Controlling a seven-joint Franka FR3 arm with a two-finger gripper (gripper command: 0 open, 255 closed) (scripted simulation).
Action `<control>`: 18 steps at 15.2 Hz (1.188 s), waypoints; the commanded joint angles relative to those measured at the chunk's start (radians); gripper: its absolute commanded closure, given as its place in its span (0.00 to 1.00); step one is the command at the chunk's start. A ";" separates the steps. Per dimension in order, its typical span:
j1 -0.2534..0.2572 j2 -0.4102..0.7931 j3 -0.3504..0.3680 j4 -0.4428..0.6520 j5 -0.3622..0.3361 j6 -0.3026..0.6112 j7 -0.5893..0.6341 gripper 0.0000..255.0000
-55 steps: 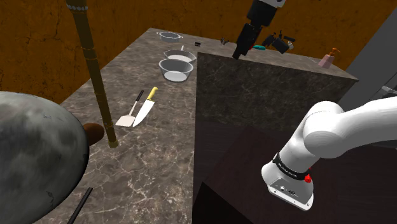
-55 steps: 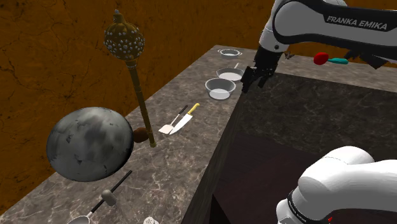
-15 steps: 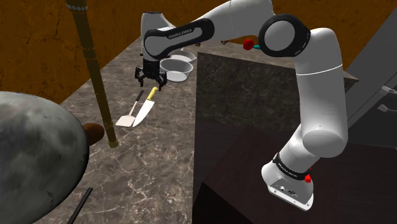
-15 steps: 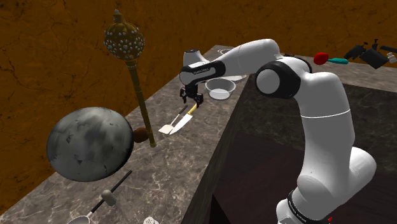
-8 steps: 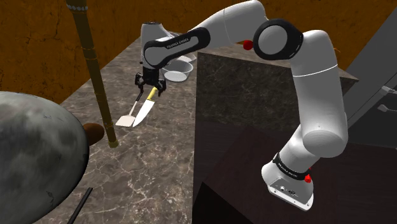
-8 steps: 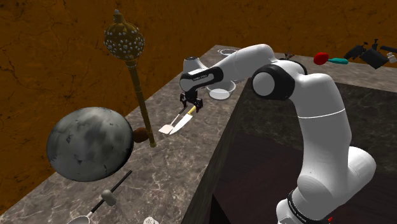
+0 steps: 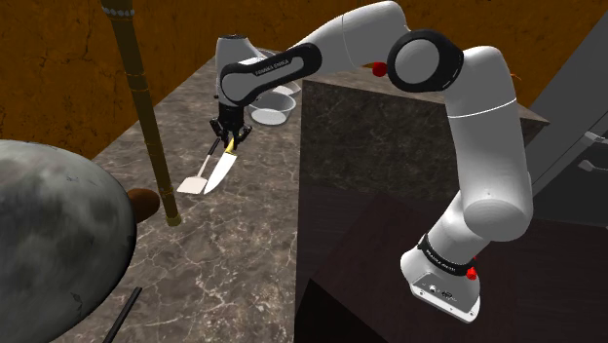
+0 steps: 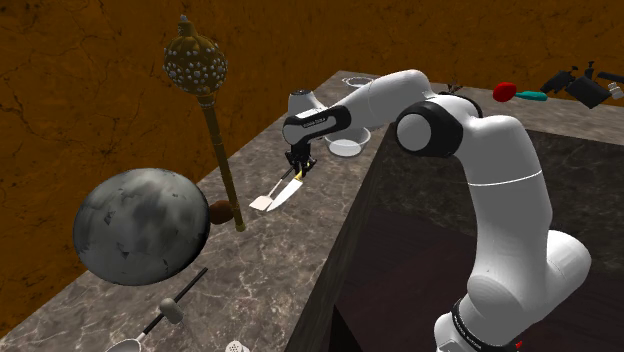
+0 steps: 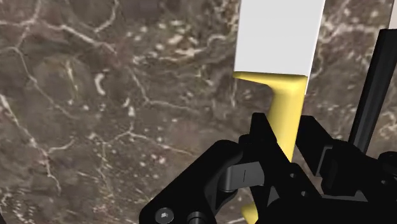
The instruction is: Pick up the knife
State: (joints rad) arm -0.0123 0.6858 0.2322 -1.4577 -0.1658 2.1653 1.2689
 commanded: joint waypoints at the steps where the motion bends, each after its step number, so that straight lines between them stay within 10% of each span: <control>1: 0.000 0.000 0.000 0.000 0.000 0.000 0.000 1.00; 18: -0.004 -0.080 0.014 0.077 0.021 -0.155 -0.013 1.00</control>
State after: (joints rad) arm -0.0166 0.6136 0.2451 -1.3847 -0.1465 2.0221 1.2562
